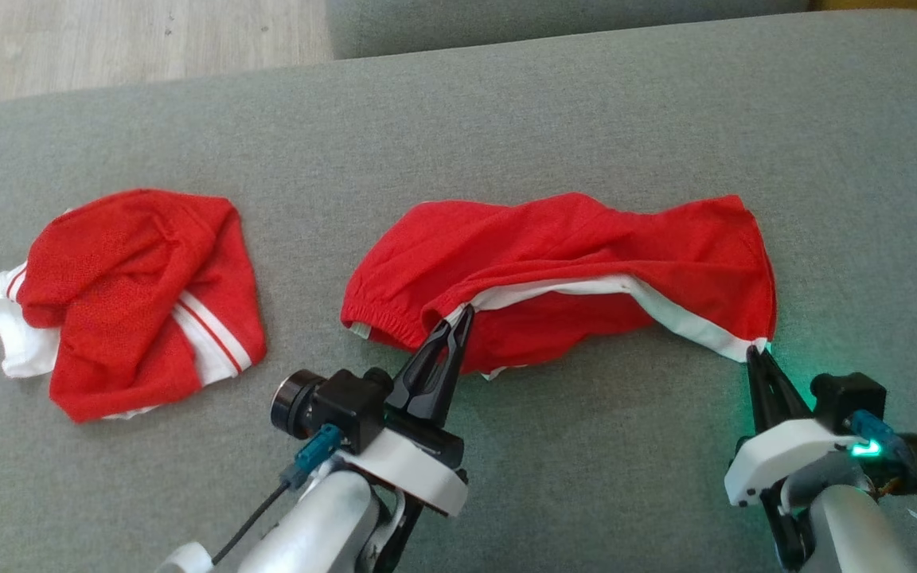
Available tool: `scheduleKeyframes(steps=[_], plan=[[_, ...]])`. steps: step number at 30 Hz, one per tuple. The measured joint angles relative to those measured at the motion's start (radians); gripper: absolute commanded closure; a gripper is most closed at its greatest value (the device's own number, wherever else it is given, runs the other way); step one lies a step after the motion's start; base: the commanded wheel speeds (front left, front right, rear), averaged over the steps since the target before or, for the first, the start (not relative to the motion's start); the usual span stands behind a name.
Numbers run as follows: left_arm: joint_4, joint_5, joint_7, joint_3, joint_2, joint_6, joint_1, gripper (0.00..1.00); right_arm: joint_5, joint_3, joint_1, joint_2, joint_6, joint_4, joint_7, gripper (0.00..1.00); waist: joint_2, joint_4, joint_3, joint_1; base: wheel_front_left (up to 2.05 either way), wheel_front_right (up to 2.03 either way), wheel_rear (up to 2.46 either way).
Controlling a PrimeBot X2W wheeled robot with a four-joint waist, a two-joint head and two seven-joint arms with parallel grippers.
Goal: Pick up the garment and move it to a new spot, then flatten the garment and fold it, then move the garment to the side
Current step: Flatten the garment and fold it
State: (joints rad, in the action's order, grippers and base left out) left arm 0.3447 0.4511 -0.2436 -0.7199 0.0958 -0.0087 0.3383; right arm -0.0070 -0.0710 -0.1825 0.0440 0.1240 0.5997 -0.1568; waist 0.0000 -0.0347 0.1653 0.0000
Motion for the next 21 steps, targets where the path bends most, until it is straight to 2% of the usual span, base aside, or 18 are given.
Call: scheduleKeyframes(steps=[8,11,14,16,21], plan=[[-0.005,0.007,0.000,0.000,0.025,0.009,0.000,1.00,0.079,0.012,-0.011,0.000,0.000,-0.030,-0.032,1.00,0.0000,-0.004,-0.016,0.0000,0.00,0.00,0.00],[-0.013,0.001,0.005,0.001,0.052,0.009,0.002,1.00,0.132,0.026,-0.030,0.001,0.000,-0.082,-0.043,1.00,0.0000,-0.008,-0.030,0.0000,0.00,0.00,0.00],[-0.024,-0.004,0.029,0.002,0.081,0.008,0.009,1.00,0.257,0.045,-0.053,0.001,0.000,-0.151,-0.043,1.00,0.0000,-0.011,-0.049,0.0000,0.00,0.00,0.00],[-0.034,-0.004,0.050,0.004,0.101,0.003,0.026,1.00,0.276,0.042,-0.071,0.001,-0.002,-0.203,-0.055,1.00,0.0000,-0.012,-0.062,0.0000,0.00,0.00,0.00],[-0.071,-0.021,0.121,0.018,0.161,-0.029,0.142,1.00,0.318,0.036,-0.135,0.002,-0.001,-0.341,0.056,1.00,0.0000,-0.010,-0.093,0.0000,0.00,0.00,0.00]])
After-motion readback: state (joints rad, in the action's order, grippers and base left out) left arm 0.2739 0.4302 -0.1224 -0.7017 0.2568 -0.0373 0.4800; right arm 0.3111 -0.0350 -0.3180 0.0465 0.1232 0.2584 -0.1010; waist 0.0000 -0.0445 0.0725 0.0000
